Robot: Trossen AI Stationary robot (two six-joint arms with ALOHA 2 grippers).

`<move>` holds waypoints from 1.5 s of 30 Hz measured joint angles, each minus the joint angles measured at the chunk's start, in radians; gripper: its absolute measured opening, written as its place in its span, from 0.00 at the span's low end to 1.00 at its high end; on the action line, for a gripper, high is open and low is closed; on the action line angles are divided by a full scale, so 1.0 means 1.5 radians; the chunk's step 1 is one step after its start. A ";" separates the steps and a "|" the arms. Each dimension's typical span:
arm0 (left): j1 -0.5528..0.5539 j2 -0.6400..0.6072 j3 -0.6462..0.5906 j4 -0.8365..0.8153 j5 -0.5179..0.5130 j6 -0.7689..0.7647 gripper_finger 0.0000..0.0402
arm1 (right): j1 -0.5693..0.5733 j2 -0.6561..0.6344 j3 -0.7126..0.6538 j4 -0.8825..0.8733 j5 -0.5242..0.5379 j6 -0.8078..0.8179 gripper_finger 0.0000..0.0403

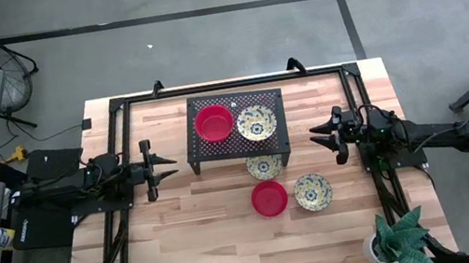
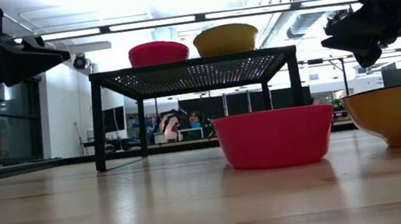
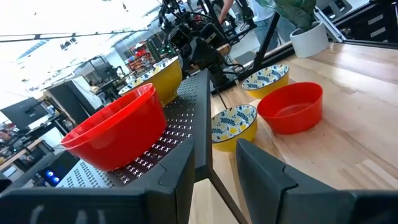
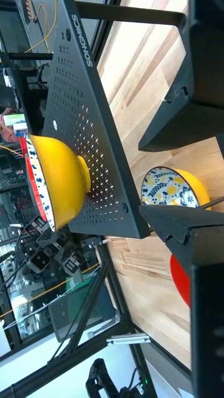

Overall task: Pick & Place Mini bowls
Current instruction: Stack the red bowl on the red bowls on the shelf

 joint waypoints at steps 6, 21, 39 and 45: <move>0.000 0.000 0.000 0.000 0.000 0.000 0.28 | 0.000 0.000 0.000 0.000 0.000 0.000 0.34; 0.000 0.000 0.000 0.000 0.000 0.000 0.28 | 0.000 0.039 0.051 -0.024 0.001 0.002 0.34; 0.000 0.000 0.000 0.000 0.000 0.000 0.28 | 0.003 0.207 0.388 -0.326 0.000 0.032 0.34; 0.000 0.000 0.000 0.000 0.000 0.000 0.28 | 0.059 0.282 0.468 -0.349 0.011 0.014 0.34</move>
